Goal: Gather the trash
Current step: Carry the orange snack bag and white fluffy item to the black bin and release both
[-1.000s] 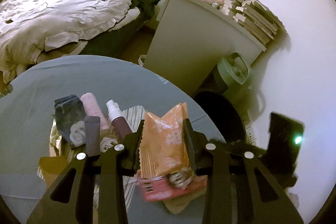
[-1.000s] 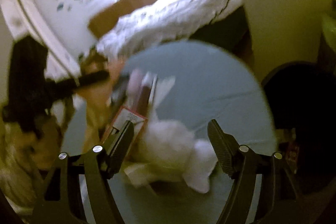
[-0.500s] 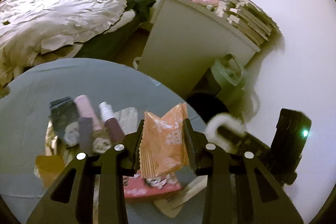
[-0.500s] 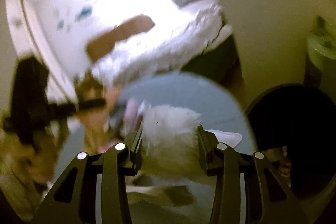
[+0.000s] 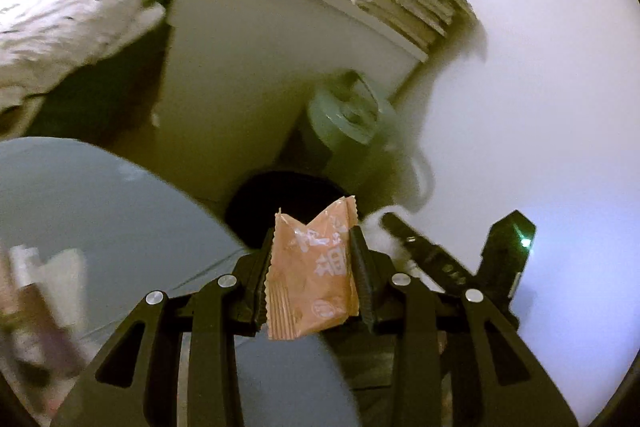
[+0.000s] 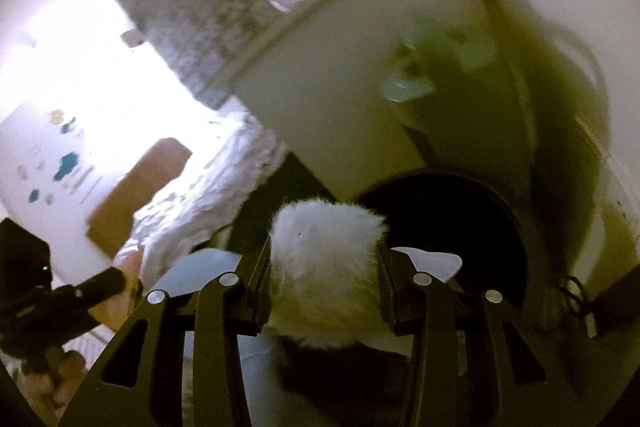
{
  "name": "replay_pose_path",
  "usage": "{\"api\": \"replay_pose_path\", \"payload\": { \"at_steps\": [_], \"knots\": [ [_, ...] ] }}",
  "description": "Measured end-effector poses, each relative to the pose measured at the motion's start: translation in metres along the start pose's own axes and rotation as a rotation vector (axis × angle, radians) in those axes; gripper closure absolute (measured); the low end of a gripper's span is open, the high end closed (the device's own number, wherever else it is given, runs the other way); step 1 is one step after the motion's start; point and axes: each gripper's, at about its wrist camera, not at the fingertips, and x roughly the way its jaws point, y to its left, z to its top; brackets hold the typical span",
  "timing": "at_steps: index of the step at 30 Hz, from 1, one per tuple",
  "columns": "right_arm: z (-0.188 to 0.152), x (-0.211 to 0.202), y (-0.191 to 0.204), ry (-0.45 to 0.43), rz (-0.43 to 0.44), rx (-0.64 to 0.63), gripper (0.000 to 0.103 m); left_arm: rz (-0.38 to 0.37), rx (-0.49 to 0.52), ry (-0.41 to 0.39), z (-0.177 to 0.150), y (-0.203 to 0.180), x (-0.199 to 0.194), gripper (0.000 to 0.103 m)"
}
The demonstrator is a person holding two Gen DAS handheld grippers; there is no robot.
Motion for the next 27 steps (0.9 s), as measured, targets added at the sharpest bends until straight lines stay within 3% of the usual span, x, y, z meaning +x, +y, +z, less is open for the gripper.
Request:
{"api": "replay_pose_path", "payload": {
  "at_steps": [6, 11, 16, 20, 27],
  "knots": [
    [0.005, 0.020, -0.032, 0.059, -0.086, 0.050, 0.061, 0.001, 0.006, 0.090, 0.004, -0.008, 0.062, 0.068],
    [0.004, 0.027, -0.041, 0.075, -0.092, 0.066, 0.061, 0.004, -0.005, 0.120, 0.002, -0.007, 0.082, 0.068],
    [0.005, 0.026, -0.043, 0.084, -0.076, 0.083, 0.056, 0.006, -0.006, 0.124, 0.002, -0.007, 0.086, 0.064],
    [0.005, 0.028, -0.042, 0.085, -0.066, 0.092, 0.050, 0.025, -0.003, 0.114, 0.002, -0.009, 0.082, 0.044],
    [0.003, 0.028, -0.035, 0.063, -0.065, 0.082, 0.041, 0.028, -0.013, 0.089, -0.003, -0.009, 0.058, 0.044]
  ]
}}
